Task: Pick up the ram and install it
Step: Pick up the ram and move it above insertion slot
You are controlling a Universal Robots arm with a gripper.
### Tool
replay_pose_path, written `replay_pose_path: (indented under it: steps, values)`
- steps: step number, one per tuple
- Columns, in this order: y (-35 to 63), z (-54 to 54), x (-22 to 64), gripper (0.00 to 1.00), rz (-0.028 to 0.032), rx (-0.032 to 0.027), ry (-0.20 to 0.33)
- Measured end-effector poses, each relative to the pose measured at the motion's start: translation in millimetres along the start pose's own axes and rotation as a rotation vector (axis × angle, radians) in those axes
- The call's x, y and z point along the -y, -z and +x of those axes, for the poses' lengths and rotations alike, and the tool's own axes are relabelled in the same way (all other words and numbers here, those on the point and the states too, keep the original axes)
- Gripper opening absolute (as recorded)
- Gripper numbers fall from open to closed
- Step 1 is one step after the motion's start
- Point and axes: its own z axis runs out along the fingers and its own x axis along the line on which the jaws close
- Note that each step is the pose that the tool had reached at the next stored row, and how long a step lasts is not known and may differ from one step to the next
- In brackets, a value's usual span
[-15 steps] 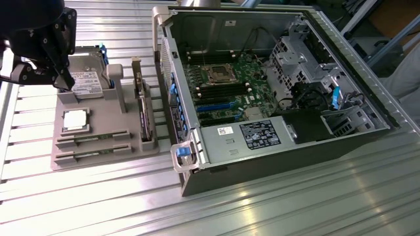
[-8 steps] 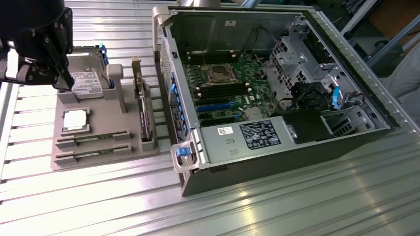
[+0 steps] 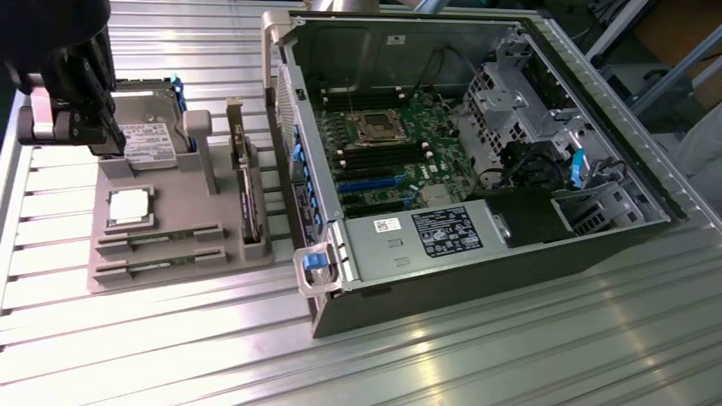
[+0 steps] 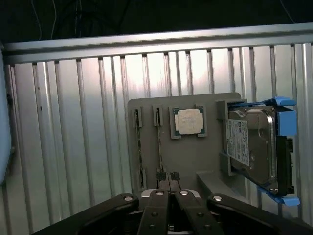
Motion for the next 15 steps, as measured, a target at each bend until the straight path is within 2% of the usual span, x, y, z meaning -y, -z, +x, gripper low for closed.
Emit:
replay_pose_path:
  steps: [3,4,5,9,15]
  values:
    - [0.0,0.0,0.0,0.11,0.0000,0.0000,0.000]
    - [0.0,0.0,0.0,0.17,0.0000,0.0000,0.000]
    - [0.0,0.0,0.0,0.30,0.0001,0.0001,0.000]
    - [-0.7,-0.1,0.1,0.30,0.0001,0.0001,0.000]
    - [-10.6,0.3,0.3,0.30,0.0001,0.0001,0.000]
